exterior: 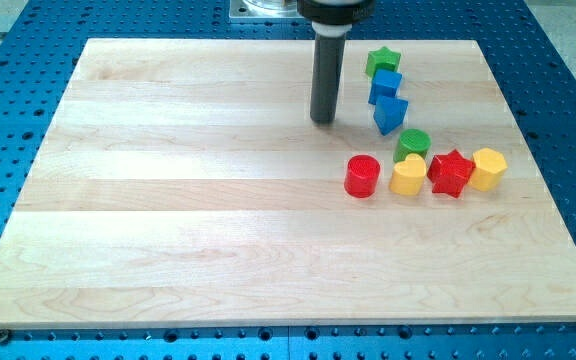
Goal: Slide the green circle to the bottom of the triangle
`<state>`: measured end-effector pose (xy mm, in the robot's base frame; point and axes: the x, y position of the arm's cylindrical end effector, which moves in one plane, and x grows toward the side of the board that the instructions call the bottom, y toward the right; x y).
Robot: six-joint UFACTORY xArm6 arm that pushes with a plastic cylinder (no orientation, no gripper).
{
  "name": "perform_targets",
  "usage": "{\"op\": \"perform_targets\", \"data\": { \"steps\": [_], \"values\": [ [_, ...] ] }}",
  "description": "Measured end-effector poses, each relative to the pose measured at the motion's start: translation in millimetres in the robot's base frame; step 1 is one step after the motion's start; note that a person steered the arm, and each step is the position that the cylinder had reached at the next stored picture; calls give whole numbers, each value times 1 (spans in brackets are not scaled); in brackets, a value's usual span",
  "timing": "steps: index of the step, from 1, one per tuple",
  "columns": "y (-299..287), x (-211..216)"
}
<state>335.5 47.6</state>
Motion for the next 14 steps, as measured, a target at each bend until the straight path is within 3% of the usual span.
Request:
{"op": "perform_targets", "data": {
  "steps": [1, 2, 5, 6, 7, 8, 9, 10, 14],
  "values": [
    [-4, -50],
    [-4, -64],
    [-17, -69],
    [4, -122],
    [124, -124],
    [217, -100],
    [193, -4],
    [196, 43],
    [136, 77]
  ]
}}
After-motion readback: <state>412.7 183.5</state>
